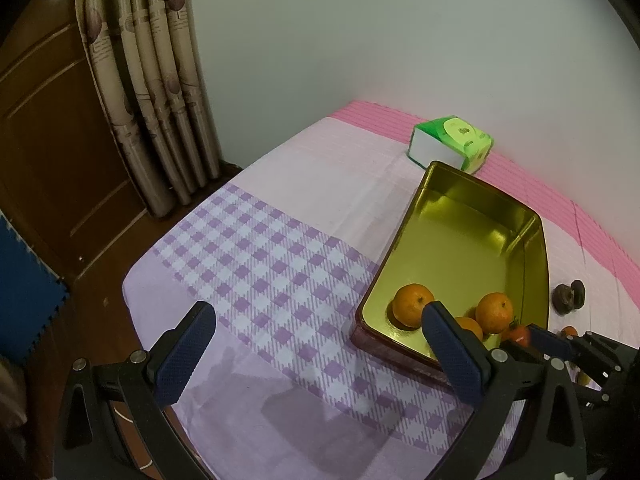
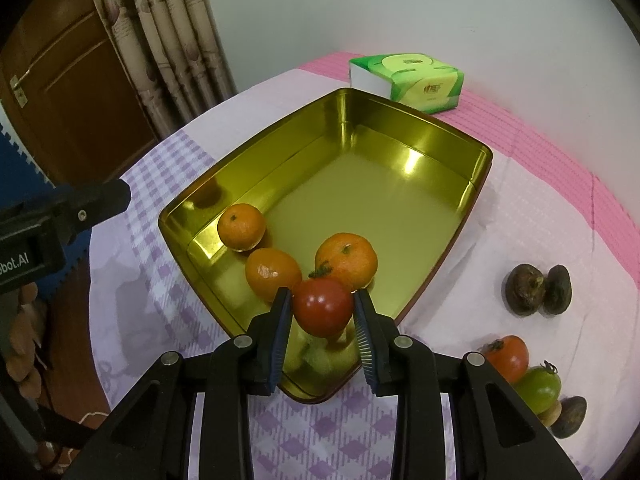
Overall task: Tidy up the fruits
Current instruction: 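Carry the red tomato into the gold tin and open the right gripper, then withdraw the right gripper from the tin back over the sheet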
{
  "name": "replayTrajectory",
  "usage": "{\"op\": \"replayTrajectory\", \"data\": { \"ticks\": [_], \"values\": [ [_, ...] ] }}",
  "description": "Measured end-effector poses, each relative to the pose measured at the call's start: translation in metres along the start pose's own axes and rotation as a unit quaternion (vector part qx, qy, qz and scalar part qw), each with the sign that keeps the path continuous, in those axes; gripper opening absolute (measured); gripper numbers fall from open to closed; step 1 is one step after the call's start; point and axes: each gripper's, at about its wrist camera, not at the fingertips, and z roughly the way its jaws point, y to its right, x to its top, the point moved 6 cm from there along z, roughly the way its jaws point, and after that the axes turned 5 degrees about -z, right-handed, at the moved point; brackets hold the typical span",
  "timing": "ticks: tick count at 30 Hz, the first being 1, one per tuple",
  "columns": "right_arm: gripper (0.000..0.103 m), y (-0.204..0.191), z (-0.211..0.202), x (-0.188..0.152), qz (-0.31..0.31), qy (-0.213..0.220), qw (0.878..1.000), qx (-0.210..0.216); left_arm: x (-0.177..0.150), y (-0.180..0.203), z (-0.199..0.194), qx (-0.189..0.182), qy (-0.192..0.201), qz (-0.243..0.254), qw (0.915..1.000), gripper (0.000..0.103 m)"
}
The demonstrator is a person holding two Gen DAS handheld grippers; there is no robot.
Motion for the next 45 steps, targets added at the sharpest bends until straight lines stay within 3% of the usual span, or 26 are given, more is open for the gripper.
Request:
{"op": "replayTrajectory", "data": {
  "ticks": [5, 9, 13, 18, 22, 29, 33, 37, 41, 45],
  "values": [
    [0.038, 0.000, -0.009, 0.002, 0.010, 0.013, 1.000, 0.022, -0.001, 0.001, 0.002, -0.004, -0.004, 0.001, 1.0000, 0.102],
    [0.051, 0.012, -0.027, 0.003, 0.025, 0.042, 0.999, 0.017, -0.002, 0.002, 0.001, -0.006, -0.002, 0.004, 1.0000, 0.102],
    [0.054, 0.045, -0.052, -0.002, 0.052, 0.069, 0.996, -0.021, -0.004, 0.009, 0.000, -0.014, 0.000, 0.018, 0.9997, 0.102],
    [0.060, 0.116, -0.079, -0.025, 0.111, 0.080, 0.987, -0.085, -0.009, 0.025, -0.004, -0.031, 0.004, 0.044, 0.9985, 0.102],
    [0.063, 0.184, -0.095, -0.064, 0.172, 0.073, 0.970, -0.153, -0.014, 0.041, -0.009, -0.046, 0.015, 0.076, 0.9960, 0.102],
    [0.065, 0.269, -0.095, -0.137, 0.247, 0.028, 0.945, -0.213, -0.034, 0.080, -0.016, -0.084, 0.013, 0.145, 0.9857, 0.102],
    [0.066, 0.286, -0.083, -0.161, 0.249, 0.006, 0.943, -0.222, -0.050, 0.111, -0.025, -0.110, 0.012, 0.193, 0.9750, 0.102],
    [0.077, 0.291, -0.077, -0.162, 0.235, 0.012, 0.945, -0.226, -0.062, 0.148, -0.029, -0.142, -0.002, 0.211, 0.9671, 0.102],
    [0.093, 0.298, -0.075, -0.164, 0.229, 0.019, 0.947, -0.226, -0.067, 0.182, -0.027, -0.155, -0.003, 0.227, 0.9616, 0.102],
    [0.101, 0.300, -0.076, -0.165, 0.229, 0.024, 0.947, -0.223, -0.074, 0.208, -0.023, -0.163, -0.013, 0.246, 0.9553, 0.099]
  ]
}}
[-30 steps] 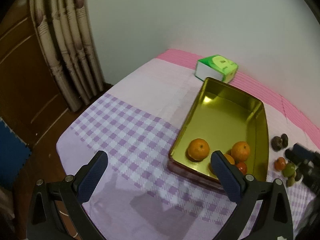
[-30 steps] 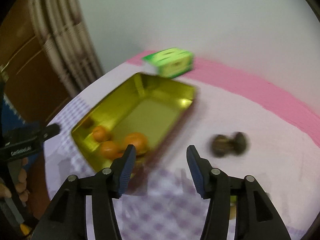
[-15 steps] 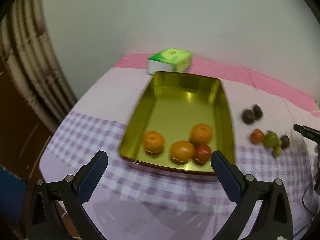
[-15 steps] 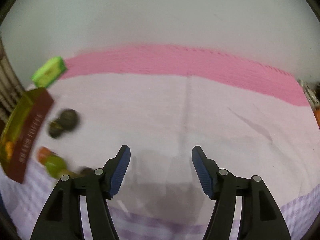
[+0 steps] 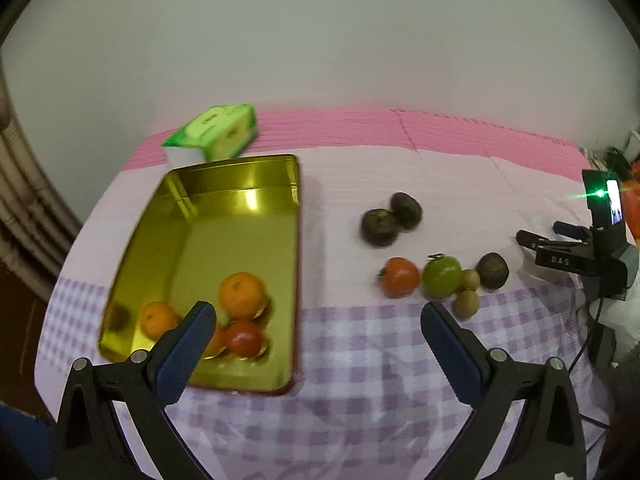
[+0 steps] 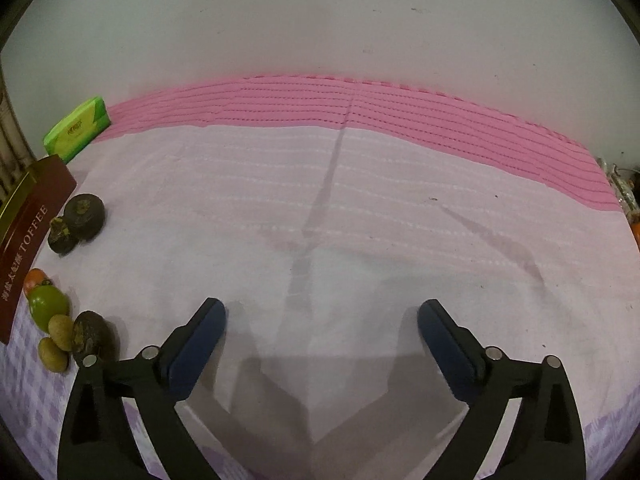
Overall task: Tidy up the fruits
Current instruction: 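Withdraw the right gripper from the tin back over the sheet, then reach the left gripper to the other red tomato and grasp it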
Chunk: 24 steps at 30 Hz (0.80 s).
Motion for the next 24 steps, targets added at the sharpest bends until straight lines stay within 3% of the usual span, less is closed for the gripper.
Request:
{"op": "replayTrajectory", "data": {
  "ticks": [3, 5, 10, 14, 24],
  "values": [
    [0.103, -0.003, 0.002, 0.000, -0.008, -0.002, 1.000, 0.003, 0.002, 0.013, 0.010, -0.006, -0.010, 0.014, 0.9998, 0.092],
    [0.103, -0.001, 0.001, -0.001, -0.008, -0.002, 1.000, 0.003, 0.003, 0.020, 0.017, -0.011, -0.018, 0.020, 0.9996, 0.081],
    [0.103, 0.001, 0.001, -0.003, -0.008, -0.002, 1.000, 0.003, 0.005, 0.035, 0.034, -0.028, -0.038, 0.032, 0.9984, 0.066],
    [0.103, -0.001, 0.003, -0.001, -0.008, -0.002, 1.000, 0.003, 0.005, 0.043, 0.047, -0.032, -0.049, 0.047, 0.9971, 0.059],
    [0.103, 0.000, 0.001, -0.002, -0.008, -0.002, 1.000, 0.003, 0.007, 0.055, 0.073, -0.040, -0.077, 0.054, 0.9948, 0.056]
  ]
}}
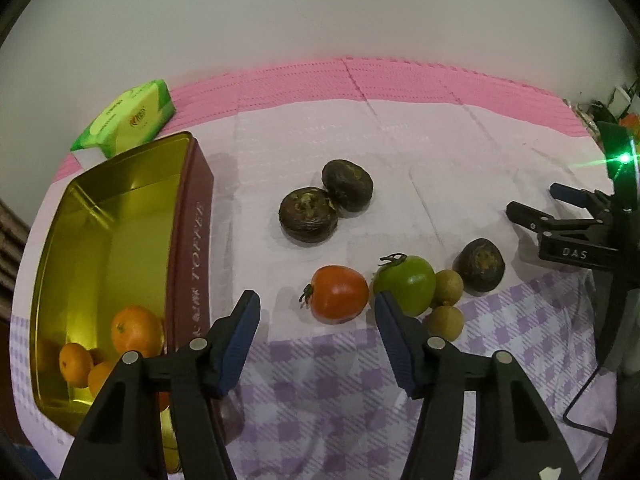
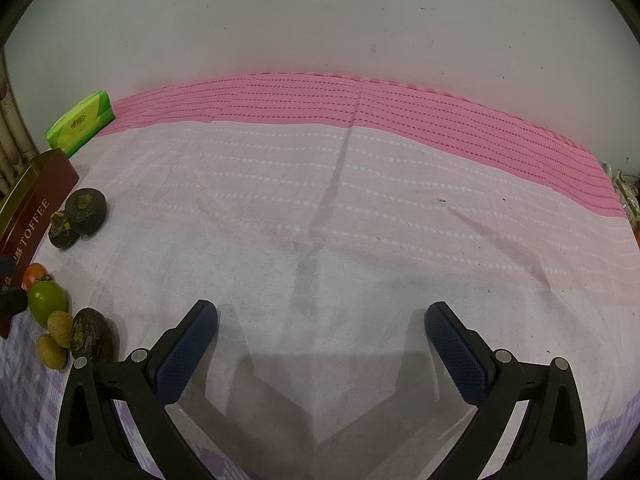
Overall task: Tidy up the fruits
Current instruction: 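Reach the left gripper to the other red tomato and grasp it, then carry the red tomato into the tin and open the left gripper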
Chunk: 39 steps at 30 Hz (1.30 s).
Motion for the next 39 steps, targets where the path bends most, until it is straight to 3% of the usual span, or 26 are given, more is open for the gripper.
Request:
{"op": "replayTrajectory", "data": {
  "ticks": [6, 15, 23, 30, 39],
  "values": [
    [0.103, 0.000, 0.000, 0.000, 0.000, 0.000, 1.000, 0.000, 0.006, 0.000, 0.012, -0.006, -0.009, -0.005, 0.9999, 0.052],
    [0.103, 0.000, 0.000, 0.000, 0.000, 0.000, 1.000, 0.000, 0.007, 0.005, 0.023, -0.024, -0.019, -0.009, 0.9995, 0.034],
    [0.103, 0.000, 0.000, 0.000, 0.000, 0.001, 1.000, 0.000, 0.004, 0.005, 0.014, -0.029, -0.014, -0.008, 0.9995, 0.032],
    [0.103, 0.000, 0.000, 0.000, -0.001, 0.001, 1.000, -0.001, 0.011, 0.001, -0.016, -0.032, 0.014, -0.012, 0.9993, 0.032],
    [0.103, 0.000, 0.000, 0.000, -0.001, 0.001, 1.000, -0.001, 0.030, -0.056, -0.044, 0.011, 0.055, -0.052, 0.9971, 0.032]
  ]
}}
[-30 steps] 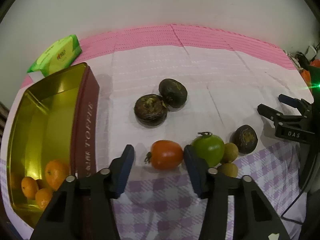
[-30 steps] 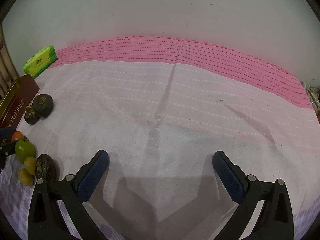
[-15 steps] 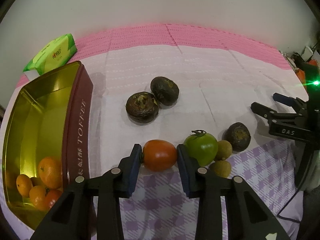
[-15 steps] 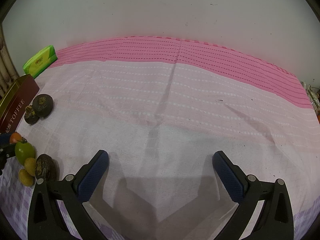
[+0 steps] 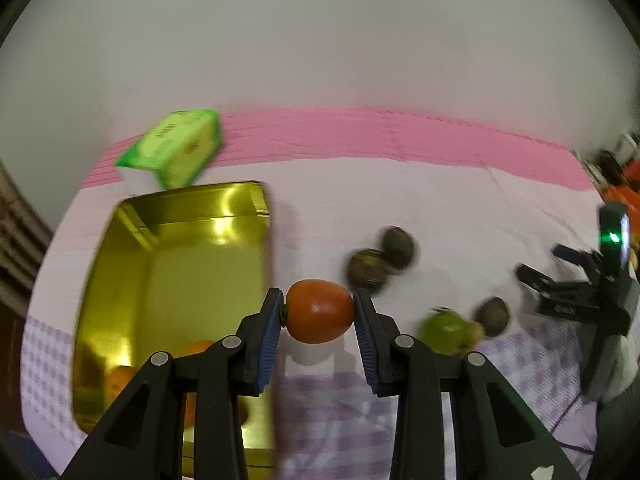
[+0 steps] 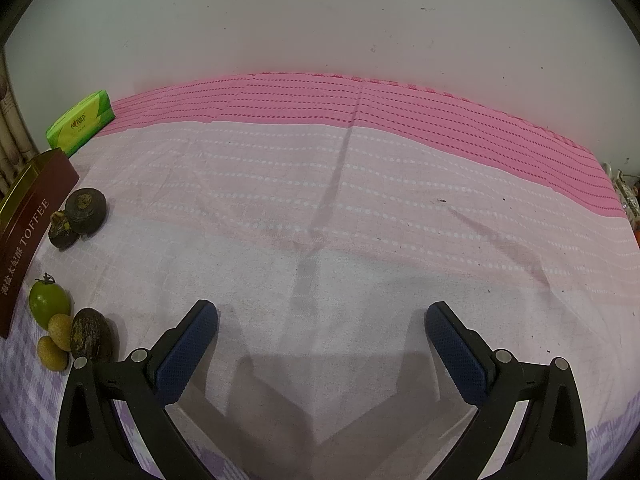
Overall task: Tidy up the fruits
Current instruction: 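Carry the red tomato into the tin and open the left gripper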
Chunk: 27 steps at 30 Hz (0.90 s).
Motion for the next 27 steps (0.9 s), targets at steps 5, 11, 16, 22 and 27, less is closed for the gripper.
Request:
{"op": "replayTrajectory", "data": {
  "ticks": [5, 11, 16, 22, 27],
  "values": [
    [0.103, 0.000, 0.000, 0.000, 0.000, 0.000, 1.000, 0.000, 0.003, -0.057, 0.004, 0.043, -0.004, -0.040, 0.9982, 0.032],
    [0.103, 0.000, 0.000, 0.000, 0.000, 0.000, 1.000, 0.000, -0.002, -0.116, 0.020, 0.084, -0.024, -0.084, 0.9926, 0.032],
    [0.103, 0.000, 0.000, 0.000, 0.000, 0.000, 1.000, 0.000, -0.015, -0.143, 0.035, 0.097, -0.047, -0.116, 0.9873, 0.032],
    [0.103, 0.000, 0.000, 0.000, 0.000, 0.001, 1.000, 0.000, -0.025, -0.156, 0.044, 0.101, -0.058, -0.128, 0.9849, 0.032],
    [0.103, 0.000, 0.000, 0.000, 0.000, 0.001, 1.000, 0.000, -0.032, -0.157, 0.047, 0.099, -0.063, -0.129, 0.9847, 0.032]
  ]
}}
